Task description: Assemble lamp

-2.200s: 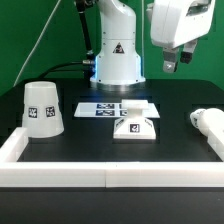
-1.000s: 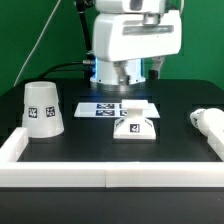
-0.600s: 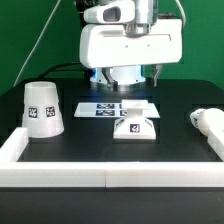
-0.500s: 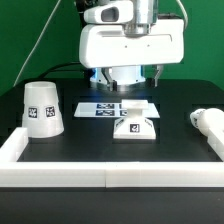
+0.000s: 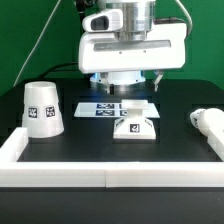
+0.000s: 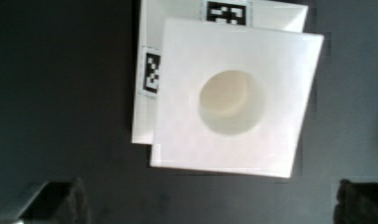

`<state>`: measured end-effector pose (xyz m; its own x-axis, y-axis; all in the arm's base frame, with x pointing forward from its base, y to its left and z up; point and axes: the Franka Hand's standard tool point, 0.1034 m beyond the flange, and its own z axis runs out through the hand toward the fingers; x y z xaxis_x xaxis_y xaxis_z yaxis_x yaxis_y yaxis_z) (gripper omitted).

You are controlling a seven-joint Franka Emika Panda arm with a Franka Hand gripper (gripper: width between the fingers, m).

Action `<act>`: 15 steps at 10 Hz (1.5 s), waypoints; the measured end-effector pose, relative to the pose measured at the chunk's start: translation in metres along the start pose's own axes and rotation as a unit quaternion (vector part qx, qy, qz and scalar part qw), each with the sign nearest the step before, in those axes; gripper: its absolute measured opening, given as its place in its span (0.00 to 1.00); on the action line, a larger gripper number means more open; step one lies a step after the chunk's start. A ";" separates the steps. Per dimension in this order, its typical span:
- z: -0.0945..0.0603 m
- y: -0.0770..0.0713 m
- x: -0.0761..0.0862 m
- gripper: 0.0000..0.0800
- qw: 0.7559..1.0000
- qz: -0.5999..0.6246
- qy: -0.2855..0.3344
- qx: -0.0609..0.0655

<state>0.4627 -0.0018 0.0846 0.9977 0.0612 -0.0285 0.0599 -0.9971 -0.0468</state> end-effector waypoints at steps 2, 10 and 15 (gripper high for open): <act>0.007 -0.002 -0.002 0.88 1.000 -0.001 -0.005 0.001; 0.037 -0.010 -0.012 0.88 1.000 -0.013 0.001 -0.002; 0.041 -0.010 -0.012 0.67 1.000 -0.017 0.004 -0.002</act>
Offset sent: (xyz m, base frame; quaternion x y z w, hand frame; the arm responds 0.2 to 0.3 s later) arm -0.0088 0.0087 -0.0163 -0.0140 0.0091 0.0101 0.9998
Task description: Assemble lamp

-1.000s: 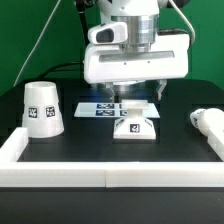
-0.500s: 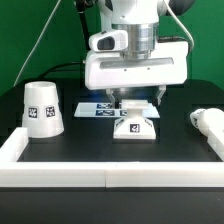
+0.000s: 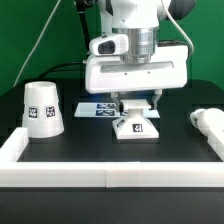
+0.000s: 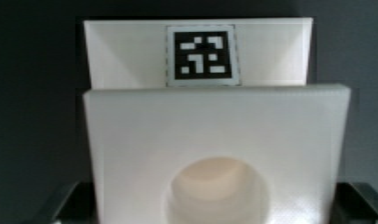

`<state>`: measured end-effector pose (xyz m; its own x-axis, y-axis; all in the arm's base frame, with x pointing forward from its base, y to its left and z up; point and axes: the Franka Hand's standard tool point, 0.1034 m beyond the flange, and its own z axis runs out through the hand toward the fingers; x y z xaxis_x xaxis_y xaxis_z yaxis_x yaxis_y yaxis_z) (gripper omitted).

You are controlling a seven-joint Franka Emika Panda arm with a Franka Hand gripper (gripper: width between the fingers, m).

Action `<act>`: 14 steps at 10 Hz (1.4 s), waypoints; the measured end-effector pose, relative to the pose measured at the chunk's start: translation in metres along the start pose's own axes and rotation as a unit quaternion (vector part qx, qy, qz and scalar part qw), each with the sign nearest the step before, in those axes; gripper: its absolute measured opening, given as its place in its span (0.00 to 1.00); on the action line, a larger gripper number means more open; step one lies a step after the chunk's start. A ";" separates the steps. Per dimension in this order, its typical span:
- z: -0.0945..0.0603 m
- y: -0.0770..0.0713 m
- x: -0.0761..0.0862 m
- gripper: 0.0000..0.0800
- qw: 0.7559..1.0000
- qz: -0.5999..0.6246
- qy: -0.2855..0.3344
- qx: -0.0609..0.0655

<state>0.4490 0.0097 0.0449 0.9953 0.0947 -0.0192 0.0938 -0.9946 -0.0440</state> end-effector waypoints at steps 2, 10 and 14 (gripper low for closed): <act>0.000 0.000 0.000 0.67 1.000 0.000 0.000 0.000; -0.001 -0.041 0.087 0.67 0.998 -0.044 0.032 0.008; -0.001 -0.055 0.124 0.67 0.997 -0.053 0.054 0.010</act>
Offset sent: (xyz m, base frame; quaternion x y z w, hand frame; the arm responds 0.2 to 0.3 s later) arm 0.0000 0.0000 0.0000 0.0000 0.0000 0.0000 1.0000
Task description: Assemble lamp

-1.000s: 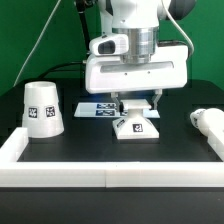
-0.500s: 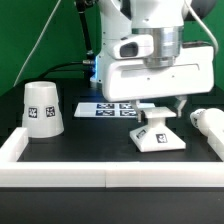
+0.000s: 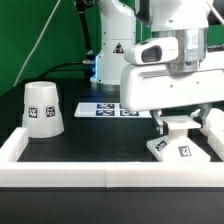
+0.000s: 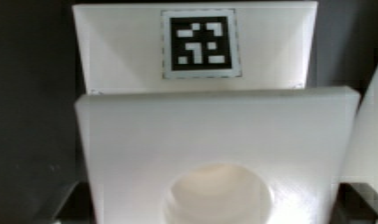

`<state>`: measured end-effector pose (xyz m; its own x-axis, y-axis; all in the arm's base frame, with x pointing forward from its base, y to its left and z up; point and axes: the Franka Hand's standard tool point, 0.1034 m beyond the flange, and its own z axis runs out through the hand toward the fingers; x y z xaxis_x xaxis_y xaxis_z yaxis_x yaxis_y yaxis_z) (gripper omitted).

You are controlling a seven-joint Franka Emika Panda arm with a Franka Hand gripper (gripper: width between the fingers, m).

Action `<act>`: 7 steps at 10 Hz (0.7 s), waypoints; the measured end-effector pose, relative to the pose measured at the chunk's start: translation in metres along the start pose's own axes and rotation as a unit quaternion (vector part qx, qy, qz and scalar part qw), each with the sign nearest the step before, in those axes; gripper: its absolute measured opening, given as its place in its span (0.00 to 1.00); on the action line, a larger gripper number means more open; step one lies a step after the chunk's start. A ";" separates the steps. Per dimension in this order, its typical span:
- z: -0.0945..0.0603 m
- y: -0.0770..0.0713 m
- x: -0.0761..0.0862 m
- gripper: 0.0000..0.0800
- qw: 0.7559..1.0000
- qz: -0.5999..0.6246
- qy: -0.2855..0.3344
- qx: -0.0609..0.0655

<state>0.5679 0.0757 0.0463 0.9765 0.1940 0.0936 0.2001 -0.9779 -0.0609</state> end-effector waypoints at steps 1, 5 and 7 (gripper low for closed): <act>0.001 -0.003 0.008 0.67 1.000 0.003 0.011 -0.001; 0.002 -0.010 0.027 0.67 0.996 0.077 0.035 0.007; 0.002 -0.010 0.031 0.67 0.996 0.081 0.038 0.007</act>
Offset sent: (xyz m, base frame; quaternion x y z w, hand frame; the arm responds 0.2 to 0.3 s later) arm 0.0232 0.0109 -0.0059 0.0487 0.0066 0.1648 0.9851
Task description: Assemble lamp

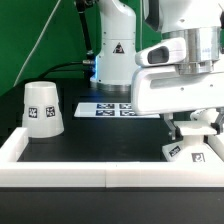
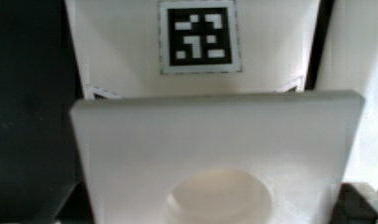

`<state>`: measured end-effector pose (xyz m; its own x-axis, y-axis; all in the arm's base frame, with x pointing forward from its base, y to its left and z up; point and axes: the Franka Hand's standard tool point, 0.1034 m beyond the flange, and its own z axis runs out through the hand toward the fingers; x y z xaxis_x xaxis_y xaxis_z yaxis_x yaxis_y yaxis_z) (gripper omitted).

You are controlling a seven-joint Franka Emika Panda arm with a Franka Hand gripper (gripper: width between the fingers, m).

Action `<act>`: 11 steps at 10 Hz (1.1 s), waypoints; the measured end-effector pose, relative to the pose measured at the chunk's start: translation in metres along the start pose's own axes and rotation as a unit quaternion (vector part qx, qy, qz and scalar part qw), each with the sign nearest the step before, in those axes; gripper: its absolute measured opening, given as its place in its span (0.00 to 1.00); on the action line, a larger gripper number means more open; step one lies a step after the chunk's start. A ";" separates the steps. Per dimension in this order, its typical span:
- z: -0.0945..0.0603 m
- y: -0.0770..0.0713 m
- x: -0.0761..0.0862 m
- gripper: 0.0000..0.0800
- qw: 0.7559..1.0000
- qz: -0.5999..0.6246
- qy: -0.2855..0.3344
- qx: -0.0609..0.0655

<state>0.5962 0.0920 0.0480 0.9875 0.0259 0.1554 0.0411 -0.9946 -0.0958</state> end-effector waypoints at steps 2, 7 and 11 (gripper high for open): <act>0.000 0.000 0.000 0.67 1.000 -0.001 0.000 0.000; -0.018 -0.009 -0.035 0.87 1.000 -0.013 -0.014 -0.003; -0.041 -0.034 -0.065 0.87 0.999 -0.027 -0.020 -0.001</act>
Offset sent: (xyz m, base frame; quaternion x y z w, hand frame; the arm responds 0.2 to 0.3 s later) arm 0.0000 0.0000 0.0000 0.0000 0.0000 0.0000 1.0000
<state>0.5242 0.1202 0.0811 0.9892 0.0839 0.1202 0.0945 -0.9919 -0.0853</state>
